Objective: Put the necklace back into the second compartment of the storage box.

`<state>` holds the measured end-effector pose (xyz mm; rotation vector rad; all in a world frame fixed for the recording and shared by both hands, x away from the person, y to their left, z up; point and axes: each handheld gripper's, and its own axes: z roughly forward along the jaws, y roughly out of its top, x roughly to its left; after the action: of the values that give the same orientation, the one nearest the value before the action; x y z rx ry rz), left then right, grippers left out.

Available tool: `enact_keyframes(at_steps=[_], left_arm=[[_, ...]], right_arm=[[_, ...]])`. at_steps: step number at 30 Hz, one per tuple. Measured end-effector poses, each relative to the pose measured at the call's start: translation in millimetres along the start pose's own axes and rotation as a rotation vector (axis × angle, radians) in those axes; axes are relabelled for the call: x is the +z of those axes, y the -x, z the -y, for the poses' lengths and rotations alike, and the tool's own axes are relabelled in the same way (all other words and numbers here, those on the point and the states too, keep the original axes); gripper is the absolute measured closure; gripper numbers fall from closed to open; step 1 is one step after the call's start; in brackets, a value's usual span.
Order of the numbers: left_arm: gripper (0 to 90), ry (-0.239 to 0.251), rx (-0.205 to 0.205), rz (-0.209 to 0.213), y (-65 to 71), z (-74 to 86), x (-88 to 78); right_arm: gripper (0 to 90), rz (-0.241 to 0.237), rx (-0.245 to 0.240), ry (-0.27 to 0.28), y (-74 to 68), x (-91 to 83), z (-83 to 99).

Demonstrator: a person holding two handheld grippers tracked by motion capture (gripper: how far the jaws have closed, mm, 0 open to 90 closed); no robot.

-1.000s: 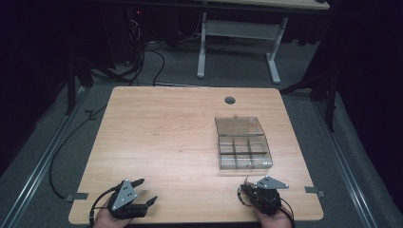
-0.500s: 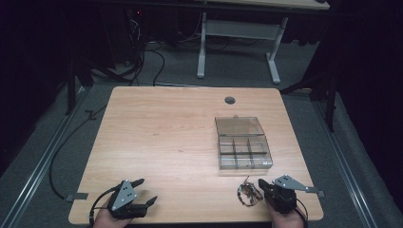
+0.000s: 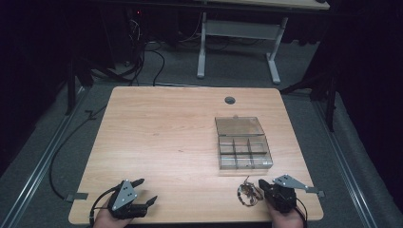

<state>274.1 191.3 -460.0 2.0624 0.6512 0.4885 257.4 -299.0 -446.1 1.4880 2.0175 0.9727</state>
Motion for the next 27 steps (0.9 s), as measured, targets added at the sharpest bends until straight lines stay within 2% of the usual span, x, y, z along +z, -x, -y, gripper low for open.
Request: enact_keyframes(at_steps=[2, 3, 6, 7, 8, 11, 12, 15, 18, 19, 27], left_arm=[[24.9, 0.004, 0.000, 0.002, 0.0, 0.2, -0.6], [25.0, 0.009, -0.004, 0.001, -0.4, 0.4, -1.0], [25.1, 0.008, 0.000, 0.005, -0.1, 0.4, -1.0], [25.1, 0.008, 0.000, 0.005, -0.1, 0.4, -1.0], [25.1, 0.010, 0.004, 0.010, 0.0, 0.4, -1.2], [25.1, 0.011, 0.004, 0.014, -0.1, 0.5, -1.3], [25.1, 0.011, 0.006, 0.018, -0.1, 0.4, -1.2], [25.1, 0.007, 0.013, 0.024, 0.4, 0.2, -0.7], [25.1, 0.008, 0.017, 0.027, 0.6, 0.2, -0.7], [25.1, 0.010, 0.017, 0.028, 0.5, 0.3, -0.8], [25.0, 0.013, 0.015, 0.032, 0.5, 0.5, -1.0]], right_arm=[[87.6, 0.008, -0.003, -0.004, -0.3, -0.7, -2.4], [86.7, 0.018, 0.016, -0.010, -1.5, -3.8, -5.5], [84.9, 0.039, -0.001, -0.042, -3.5, -6.5, -9.7], [84.9, 0.039, -0.001, -0.042, -3.5, -6.5, -9.7], [83.6, 0.039, -0.005, -0.072, -3.7, -7.8, -12.8], [82.9, 0.040, -0.010, -0.100, -3.4, -8.0, -15.7], [82.7, 0.037, 0.000, -0.126, -2.6, -7.5, -17.1], [82.0, 0.036, 0.013, -0.145, -1.5, -6.6, -18.1], [81.5, 0.030, 0.026, -0.196, -0.2, -3.4, -21.3], [81.5, 0.030, 0.026, -0.196, -0.2, -3.4, -21.3], [78.3, 0.031, -0.009, -0.259, -3.8, 1.0, -29.5]])
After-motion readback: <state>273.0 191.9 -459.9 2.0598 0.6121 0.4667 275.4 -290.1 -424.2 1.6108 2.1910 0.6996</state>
